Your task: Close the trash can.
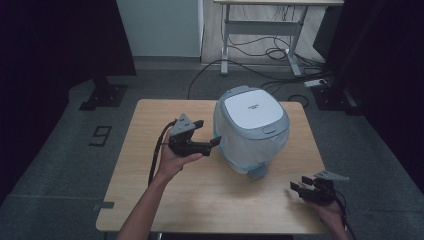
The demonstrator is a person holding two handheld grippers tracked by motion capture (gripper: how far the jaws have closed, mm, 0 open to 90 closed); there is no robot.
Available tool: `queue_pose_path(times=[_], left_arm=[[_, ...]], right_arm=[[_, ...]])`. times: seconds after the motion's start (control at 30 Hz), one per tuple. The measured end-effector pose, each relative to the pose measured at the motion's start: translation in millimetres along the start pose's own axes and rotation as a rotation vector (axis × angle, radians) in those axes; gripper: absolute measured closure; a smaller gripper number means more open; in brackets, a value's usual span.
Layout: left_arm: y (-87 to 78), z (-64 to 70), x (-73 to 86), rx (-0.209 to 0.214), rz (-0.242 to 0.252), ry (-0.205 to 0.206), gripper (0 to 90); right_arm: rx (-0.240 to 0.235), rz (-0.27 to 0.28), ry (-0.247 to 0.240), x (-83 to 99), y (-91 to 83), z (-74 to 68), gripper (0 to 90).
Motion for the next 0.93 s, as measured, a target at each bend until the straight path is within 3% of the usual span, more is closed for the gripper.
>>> queue_pose_path(times=[0.17, 0.3, 0.53, 0.67, 0.93], left_arm=[[-7.2, 0.3, 37.0, -0.025, -0.028, 0.013, 15.8], [-10.8, 2.4, 69.1, -0.029, -0.054, -0.004, 15.6], [-15.2, -0.2, 111.7, -0.039, -0.097, -0.035, 15.3], [-16.6, -2.3, 122.6, -0.048, -0.113, -0.041, 15.3], [-14.6, -2.7, 125.1, -0.053, -0.112, -0.05, 15.3]], right_arm=[[0.002, 0.001, -0.005, 0.4, 0.6, 0.5, 34.6], [0.003, 0.002, -0.002, 0.3, 0.4, 1.3, 34.6], [0.003, 0.0, -0.005, 0.6, 0.7, 0.6, 34.6], [0.003, -0.006, -0.006, 1.2, 1.5, 0.7, 34.6], [0.006, -0.001, -0.011, 0.6, 0.8, 1.6, 34.6]])
Point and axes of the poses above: each handheld gripper's, and its own axes: y roughly forward along the jaws, x roughly out of its underside, z roughly to its right, the point moved 8 cm from there along y, roughly forward along the jaws, and after that the axes turned 7 degrees about -x, right-handed, at the moved point
